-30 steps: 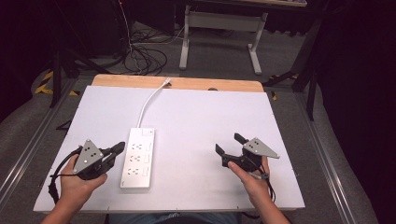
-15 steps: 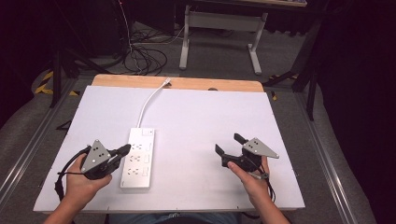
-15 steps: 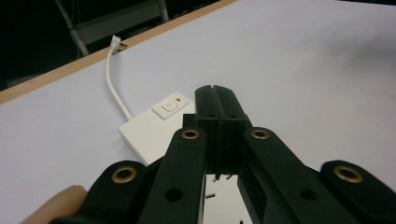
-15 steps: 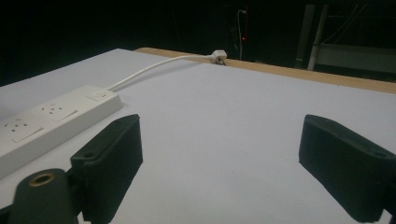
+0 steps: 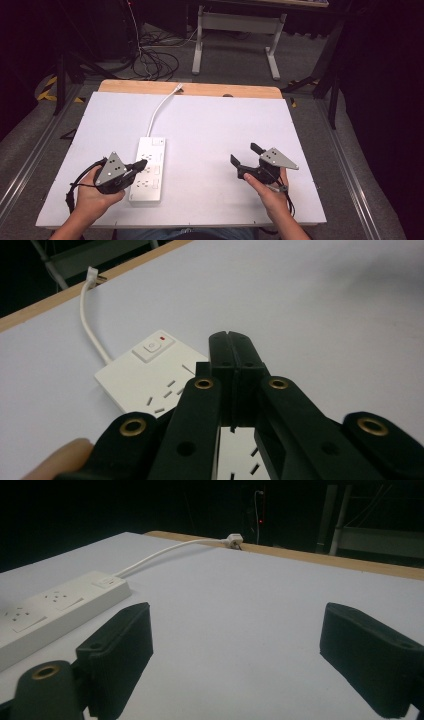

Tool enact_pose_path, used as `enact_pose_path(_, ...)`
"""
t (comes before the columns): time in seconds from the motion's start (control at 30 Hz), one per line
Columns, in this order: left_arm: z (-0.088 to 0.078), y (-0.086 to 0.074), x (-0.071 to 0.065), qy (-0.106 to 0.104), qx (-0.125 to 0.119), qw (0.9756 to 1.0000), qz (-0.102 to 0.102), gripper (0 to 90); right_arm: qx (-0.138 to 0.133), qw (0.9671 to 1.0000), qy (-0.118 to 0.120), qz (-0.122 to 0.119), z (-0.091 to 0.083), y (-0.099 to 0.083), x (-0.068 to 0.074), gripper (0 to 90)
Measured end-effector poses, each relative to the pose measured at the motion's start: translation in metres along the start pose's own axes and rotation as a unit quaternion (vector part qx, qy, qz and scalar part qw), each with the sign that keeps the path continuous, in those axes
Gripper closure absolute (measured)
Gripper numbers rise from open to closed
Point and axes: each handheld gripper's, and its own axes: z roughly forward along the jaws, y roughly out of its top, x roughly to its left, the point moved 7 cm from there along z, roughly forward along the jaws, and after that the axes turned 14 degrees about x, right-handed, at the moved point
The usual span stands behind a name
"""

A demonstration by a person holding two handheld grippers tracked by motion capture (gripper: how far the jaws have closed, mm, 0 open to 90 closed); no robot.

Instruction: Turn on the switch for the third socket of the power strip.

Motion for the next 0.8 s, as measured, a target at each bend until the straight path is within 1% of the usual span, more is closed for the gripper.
enact_pose_path(0.2,0.006,0.0,-0.006,-0.011,0.012,0.9998,0.009,89.9,0.0,1.0,0.0,0.0,0.0,0.0,0.0,13.9)
enact_pose_path(0.3,0.009,-0.001,-0.009,-0.018,0.022,0.9994,0.021,89.9,0.0,1.0,0.0,0.0,0.0,0.0,0.0,14.0)
enact_pose_path(0.43,0.011,-0.001,-0.013,-0.025,0.031,0.9987,0.032,89.9,0.001,1.0,0.0,-0.001,0.0,0.0,0.0,13.9)
enact_pose_path(0.47,0.011,-0.002,-0.013,-0.024,0.033,0.9987,0.032,89.9,0.001,1.0,0.0,-0.001,0.0,0.0,0.0,13.9)
enact_pose_path(0.57,0.013,-0.002,-0.015,-0.027,0.039,0.9982,0.037,89.9,0.002,1.0,0.0,0.0,0.0,-0.001,0.0,14.0)
enact_pose_path(0.63,0.015,-0.003,-0.016,-0.032,0.046,0.9976,0.041,89.9,0.002,1.0,0.0,-0.001,0.0,-0.001,0.0,14.0)
enact_pose_path(0.67,0.015,-0.003,-0.017,-0.033,0.048,0.9972,0.047,89.9,0.002,1.0,0.0,-0.001,0.0,-0.001,0.0,14.0)
enact_pose_path(0.8,0.018,-0.005,-0.019,-0.036,0.057,0.9964,0.052,89.9,0.002,1.0,0.0,0.0,0.0,-0.001,0.0,14.0)
